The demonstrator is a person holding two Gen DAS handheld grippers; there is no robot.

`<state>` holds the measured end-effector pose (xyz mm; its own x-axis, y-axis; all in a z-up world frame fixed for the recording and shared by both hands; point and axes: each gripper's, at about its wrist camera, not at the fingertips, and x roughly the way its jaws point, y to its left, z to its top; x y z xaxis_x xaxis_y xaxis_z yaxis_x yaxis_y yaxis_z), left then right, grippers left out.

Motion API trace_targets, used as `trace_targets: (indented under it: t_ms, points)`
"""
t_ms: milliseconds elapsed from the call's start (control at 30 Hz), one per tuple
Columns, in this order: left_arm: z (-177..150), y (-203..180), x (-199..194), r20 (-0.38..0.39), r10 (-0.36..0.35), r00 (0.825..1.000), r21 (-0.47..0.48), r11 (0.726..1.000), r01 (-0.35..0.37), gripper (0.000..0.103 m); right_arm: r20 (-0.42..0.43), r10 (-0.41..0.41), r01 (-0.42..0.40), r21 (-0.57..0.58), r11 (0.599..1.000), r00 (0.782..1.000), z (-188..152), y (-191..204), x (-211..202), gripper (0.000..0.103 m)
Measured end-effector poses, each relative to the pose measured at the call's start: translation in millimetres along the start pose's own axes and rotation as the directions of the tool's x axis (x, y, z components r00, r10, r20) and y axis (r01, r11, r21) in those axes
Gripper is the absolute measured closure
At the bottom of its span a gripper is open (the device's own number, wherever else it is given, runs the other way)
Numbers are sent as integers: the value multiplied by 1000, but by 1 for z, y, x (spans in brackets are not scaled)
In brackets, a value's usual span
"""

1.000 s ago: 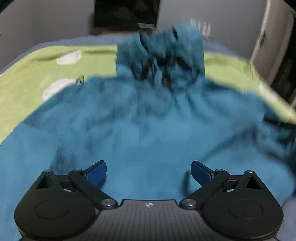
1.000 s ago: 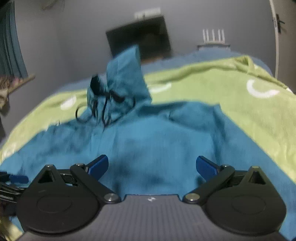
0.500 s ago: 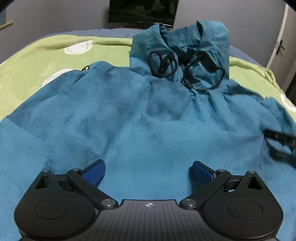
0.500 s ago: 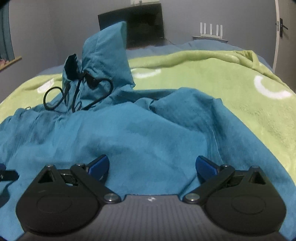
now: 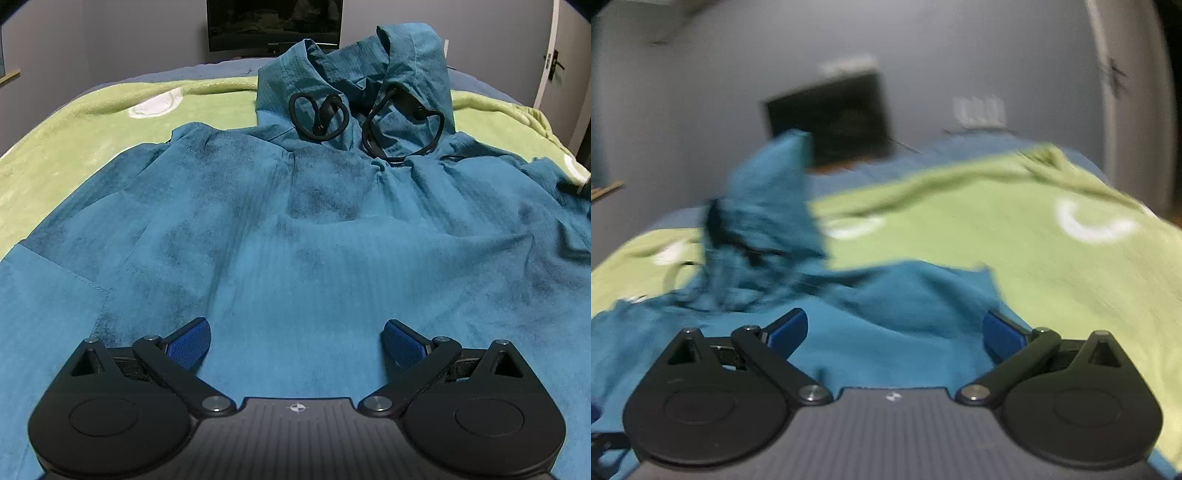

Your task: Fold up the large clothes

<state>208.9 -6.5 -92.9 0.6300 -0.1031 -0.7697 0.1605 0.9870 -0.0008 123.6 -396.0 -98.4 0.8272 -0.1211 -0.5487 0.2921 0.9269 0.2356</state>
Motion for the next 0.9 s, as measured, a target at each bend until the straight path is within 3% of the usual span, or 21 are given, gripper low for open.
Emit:
trace_targets:
  t_ms: [33, 67, 167, 200, 300, 333, 433, 600, 900]
  points:
    - [0, 0, 0, 1, -1, 1000, -2, 1000, 1, 2, -73, -8, 10, 26, 1000, 997, -3, -6, 12, 1]
    - [1, 0, -1, 3, 1, 1000, -6, 1000, -1, 2, -94, -9, 12, 35, 999, 996, -4, -7, 16, 1]
    - [5, 3, -5, 19, 38, 999, -40, 998, -37, 3, -27, -3, 3, 13, 1000, 1000, -2, 0, 9, 0]
    - [8, 5, -11, 54, 61, 997, -63, 996, -58, 3, 2, 17, -17, 2, 1000, 1000, 0, 2, 4, 0]
    - [13, 11, -24, 190, 45, 981, -121, 992, -22, 1, 86, 64, -60, -38, 997, 994, 6, 16, -7, 0]
    - [14, 12, -22, 195, 50, 980, -122, 992, -27, 1, 104, 100, -96, -44, 994, 989, 11, 22, -10, 0]
    - [9, 22, 1, 89, 16, 996, -169, 986, -1, 1, 113, 192, -191, -15, 981, 975, 33, 34, -3, 0]
    - [4, 26, 0, 128, 0, 992, -181, 983, 23, 1, 89, 291, -292, 0, 956, 953, 87, 72, 42, 0]
    - [2, 23, 4, 123, -1, 992, -167, 986, 22, 1, 74, 289, -286, -44, 957, 954, 172, 131, 123, 3]
